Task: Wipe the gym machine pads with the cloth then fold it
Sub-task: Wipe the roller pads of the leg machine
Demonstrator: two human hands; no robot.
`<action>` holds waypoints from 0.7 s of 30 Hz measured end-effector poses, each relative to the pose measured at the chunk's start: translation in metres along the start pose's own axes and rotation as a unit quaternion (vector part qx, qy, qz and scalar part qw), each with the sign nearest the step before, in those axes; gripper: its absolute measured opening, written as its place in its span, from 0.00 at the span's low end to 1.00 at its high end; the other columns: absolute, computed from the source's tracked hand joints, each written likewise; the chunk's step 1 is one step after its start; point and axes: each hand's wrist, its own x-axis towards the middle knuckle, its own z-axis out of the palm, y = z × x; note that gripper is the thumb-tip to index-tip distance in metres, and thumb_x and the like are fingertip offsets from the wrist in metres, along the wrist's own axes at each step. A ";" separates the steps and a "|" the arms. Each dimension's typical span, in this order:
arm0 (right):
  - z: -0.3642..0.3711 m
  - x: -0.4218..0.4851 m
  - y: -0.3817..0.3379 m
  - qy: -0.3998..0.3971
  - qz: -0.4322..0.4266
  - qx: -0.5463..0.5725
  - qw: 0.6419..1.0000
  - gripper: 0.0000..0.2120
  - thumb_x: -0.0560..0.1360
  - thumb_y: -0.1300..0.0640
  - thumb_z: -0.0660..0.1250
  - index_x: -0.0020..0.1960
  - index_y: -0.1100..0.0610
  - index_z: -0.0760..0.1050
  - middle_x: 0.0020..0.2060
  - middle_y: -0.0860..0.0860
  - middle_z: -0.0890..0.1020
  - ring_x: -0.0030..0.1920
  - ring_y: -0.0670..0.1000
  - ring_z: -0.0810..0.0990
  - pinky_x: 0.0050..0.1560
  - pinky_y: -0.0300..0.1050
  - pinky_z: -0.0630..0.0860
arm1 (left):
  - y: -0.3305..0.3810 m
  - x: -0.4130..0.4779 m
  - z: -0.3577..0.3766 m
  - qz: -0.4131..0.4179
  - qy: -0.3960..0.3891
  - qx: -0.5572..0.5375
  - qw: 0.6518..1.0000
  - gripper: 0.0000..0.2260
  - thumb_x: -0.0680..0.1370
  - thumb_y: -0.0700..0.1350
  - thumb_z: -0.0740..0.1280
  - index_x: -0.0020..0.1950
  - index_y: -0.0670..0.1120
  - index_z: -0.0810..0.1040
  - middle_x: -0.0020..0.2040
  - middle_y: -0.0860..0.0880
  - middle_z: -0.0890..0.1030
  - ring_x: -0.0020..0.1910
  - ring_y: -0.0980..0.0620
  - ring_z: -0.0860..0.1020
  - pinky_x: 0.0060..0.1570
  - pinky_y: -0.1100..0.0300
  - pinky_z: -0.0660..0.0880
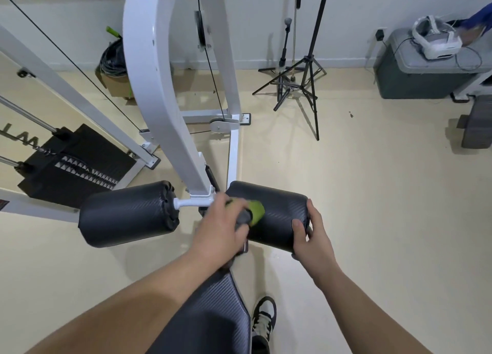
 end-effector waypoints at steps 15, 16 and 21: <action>-0.011 0.002 -0.008 -0.019 0.023 0.001 1.000 0.26 0.84 0.53 0.64 0.76 0.33 0.62 0.54 0.19 0.75 0.64 0.44 0.80 0.62 0.51 0.81 | 0.056 0.010 0.024 0.017 -0.027 -0.053 0.998 0.21 0.75 0.45 0.65 0.69 0.51 0.76 0.59 0.45 0.68 0.55 0.40 0.75 0.55 0.48 0.78; -0.012 0.003 -0.013 -0.016 0.033 0.005 0.999 0.25 0.84 0.51 0.64 0.77 0.34 0.62 0.56 0.23 0.74 0.63 0.48 0.80 0.57 0.54 0.84 | 0.048 0.022 0.017 -0.009 0.012 -0.023 1.000 0.21 0.75 0.44 0.67 0.69 0.50 0.76 0.60 0.44 0.68 0.58 0.41 0.73 0.55 0.47 0.77; -0.010 0.006 -0.024 -0.007 0.071 -0.028 0.997 0.25 0.84 0.46 0.62 0.78 0.34 0.59 0.60 0.35 0.74 0.56 0.51 0.79 0.52 0.58 0.85 | 0.042 0.013 0.033 -0.087 0.038 0.040 0.995 0.19 0.76 0.42 0.67 0.67 0.49 0.75 0.62 0.42 0.67 0.60 0.39 0.68 0.55 0.44 0.77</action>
